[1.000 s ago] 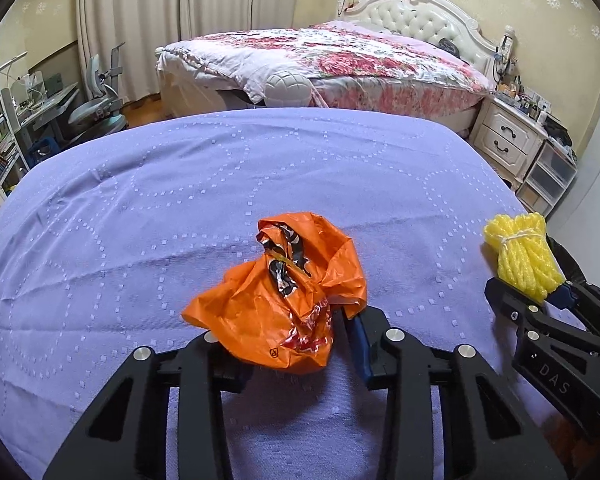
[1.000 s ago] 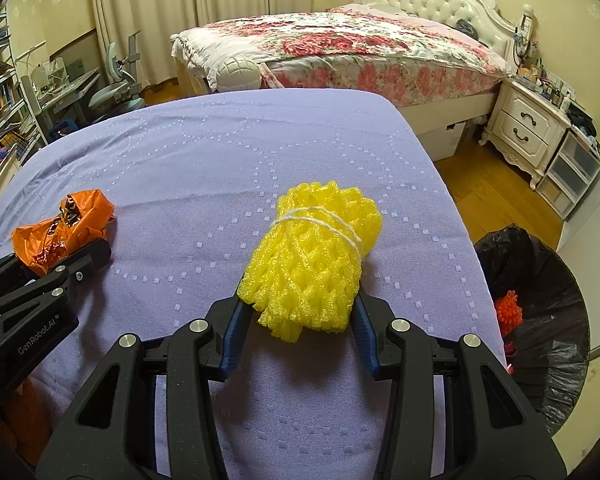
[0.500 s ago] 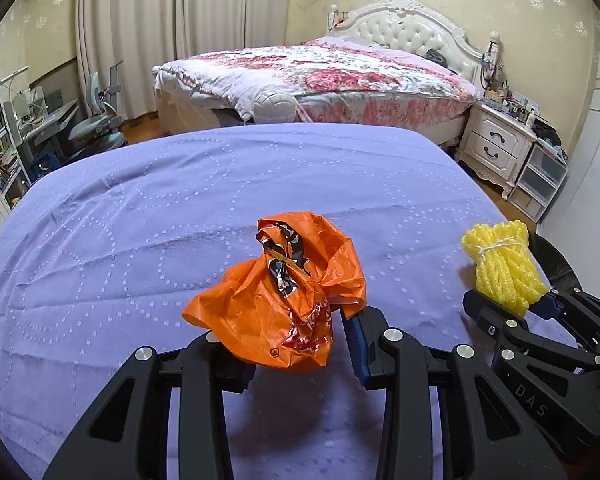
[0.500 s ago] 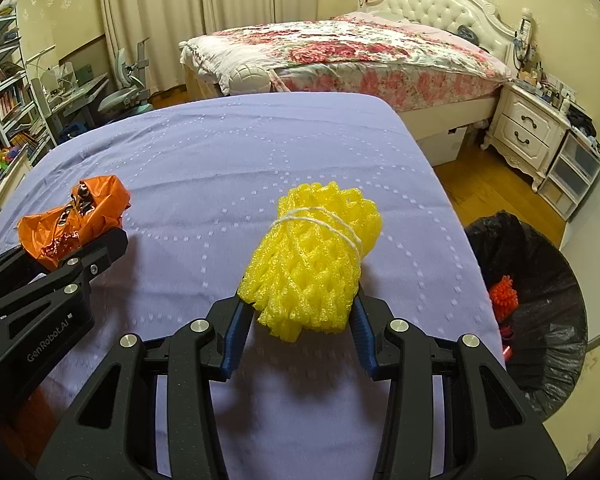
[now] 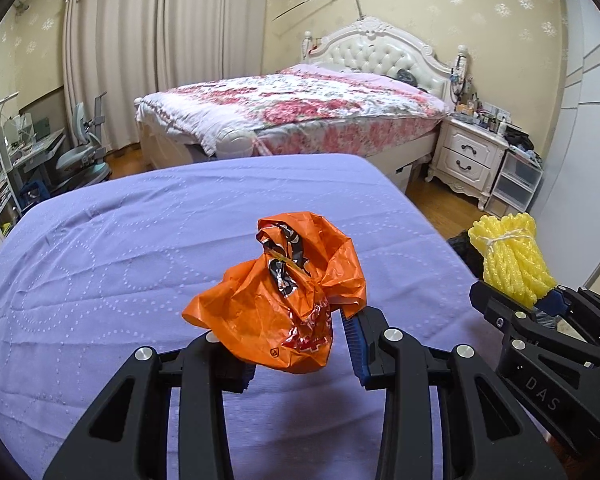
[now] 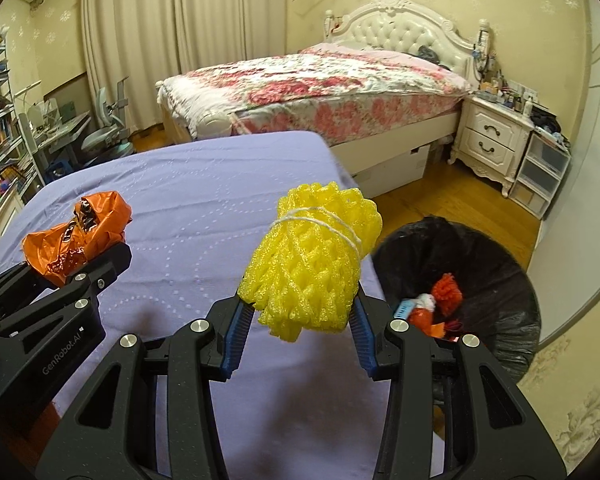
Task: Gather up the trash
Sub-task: 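Carry the orange bag in left and yellow net in right over the bin, then open the right tool to drop the yellow net into the bin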
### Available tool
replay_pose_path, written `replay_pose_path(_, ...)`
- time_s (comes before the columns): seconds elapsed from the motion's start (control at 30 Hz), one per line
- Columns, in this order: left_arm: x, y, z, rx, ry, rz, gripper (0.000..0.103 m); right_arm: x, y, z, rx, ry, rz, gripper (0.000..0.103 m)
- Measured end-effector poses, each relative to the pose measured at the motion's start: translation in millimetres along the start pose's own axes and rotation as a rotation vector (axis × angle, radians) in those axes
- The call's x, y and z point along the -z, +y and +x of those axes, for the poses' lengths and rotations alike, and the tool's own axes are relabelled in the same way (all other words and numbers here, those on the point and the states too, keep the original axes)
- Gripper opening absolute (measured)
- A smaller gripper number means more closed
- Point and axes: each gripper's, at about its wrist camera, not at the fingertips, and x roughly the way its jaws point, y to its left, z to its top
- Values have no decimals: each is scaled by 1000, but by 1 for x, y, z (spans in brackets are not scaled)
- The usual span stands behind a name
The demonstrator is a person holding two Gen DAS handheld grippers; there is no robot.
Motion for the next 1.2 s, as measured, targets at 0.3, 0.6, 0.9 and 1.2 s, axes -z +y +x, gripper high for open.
replay_pose_path(0.3, -9, -50, 4, 58, -25, 71, 37, 4, -54, -16, 89, -40, 71, 44)
replay_pose_path(0.6, -18, -103, 24, 117, -34, 138, 38, 8, -111, -18, 192, -53, 153, 44)
replay_pose_path(0.9, -26, -140, 53, 145, -16, 190, 38, 8, -147, -5, 259, -48, 216, 44)
replay_pose_path(1.2, -35, -166, 71, 148, -20, 226, 39, 5, -173, 13, 309, -31, 269, 44)
